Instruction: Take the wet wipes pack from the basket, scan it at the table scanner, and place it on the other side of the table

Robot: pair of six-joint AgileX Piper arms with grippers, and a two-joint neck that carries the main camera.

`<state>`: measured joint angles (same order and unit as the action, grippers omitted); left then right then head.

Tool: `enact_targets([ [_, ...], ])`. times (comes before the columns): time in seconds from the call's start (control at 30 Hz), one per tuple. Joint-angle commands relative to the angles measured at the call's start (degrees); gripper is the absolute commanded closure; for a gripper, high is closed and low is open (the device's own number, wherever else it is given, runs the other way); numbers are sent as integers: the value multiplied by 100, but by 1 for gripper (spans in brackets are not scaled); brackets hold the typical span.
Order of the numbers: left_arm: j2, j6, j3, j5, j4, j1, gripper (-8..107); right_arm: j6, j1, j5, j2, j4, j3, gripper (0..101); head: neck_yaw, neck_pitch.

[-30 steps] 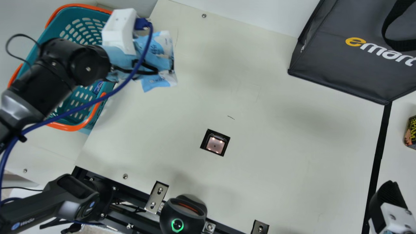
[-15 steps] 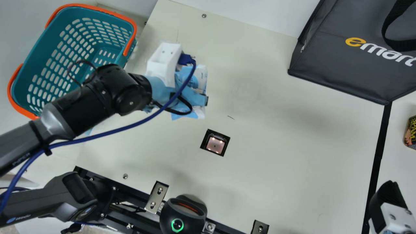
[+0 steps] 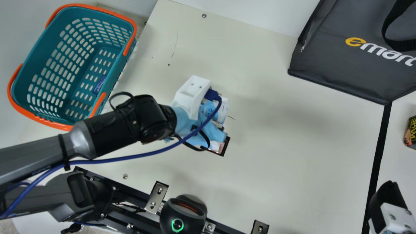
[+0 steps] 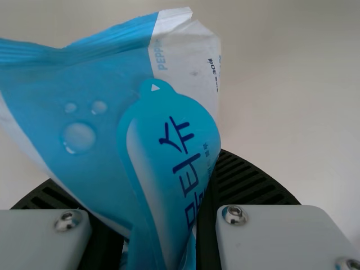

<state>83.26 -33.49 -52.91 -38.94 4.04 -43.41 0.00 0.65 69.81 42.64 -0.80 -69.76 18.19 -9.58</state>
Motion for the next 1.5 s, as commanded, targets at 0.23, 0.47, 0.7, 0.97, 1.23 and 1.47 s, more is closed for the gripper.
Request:
enact_targets([
  [0.23, 261, 241, 175, 294, 162, -329, 107, 0, 0, 0, 0, 0, 0, 6, 23, 166],
  [0.47, 463, 389, 311, 513, 257, -452, 107, 0, 0, 0, 0, 0, 0, 6, 23, 166],
  [0.7, 627, 460, 398, 666, 281, -474, 99, 0, 0, 0, 0, 0, 0, 6, 23, 166],
  [0.97, 727, 497, 434, 733, 310, -476, 72, 0, 0, 0, 0, 0, 0, 6, 23, 166],
  [1.23, 761, 483, 453, 759, 296, -474, 45, 0, 0, -6, 0, 0, 0, 6, 23, 166],
  [1.47, 698, 489, 470, 776, 283, -429, 22, 0, 0, -6, 0, 0, 0, 6, 23, 166],
])
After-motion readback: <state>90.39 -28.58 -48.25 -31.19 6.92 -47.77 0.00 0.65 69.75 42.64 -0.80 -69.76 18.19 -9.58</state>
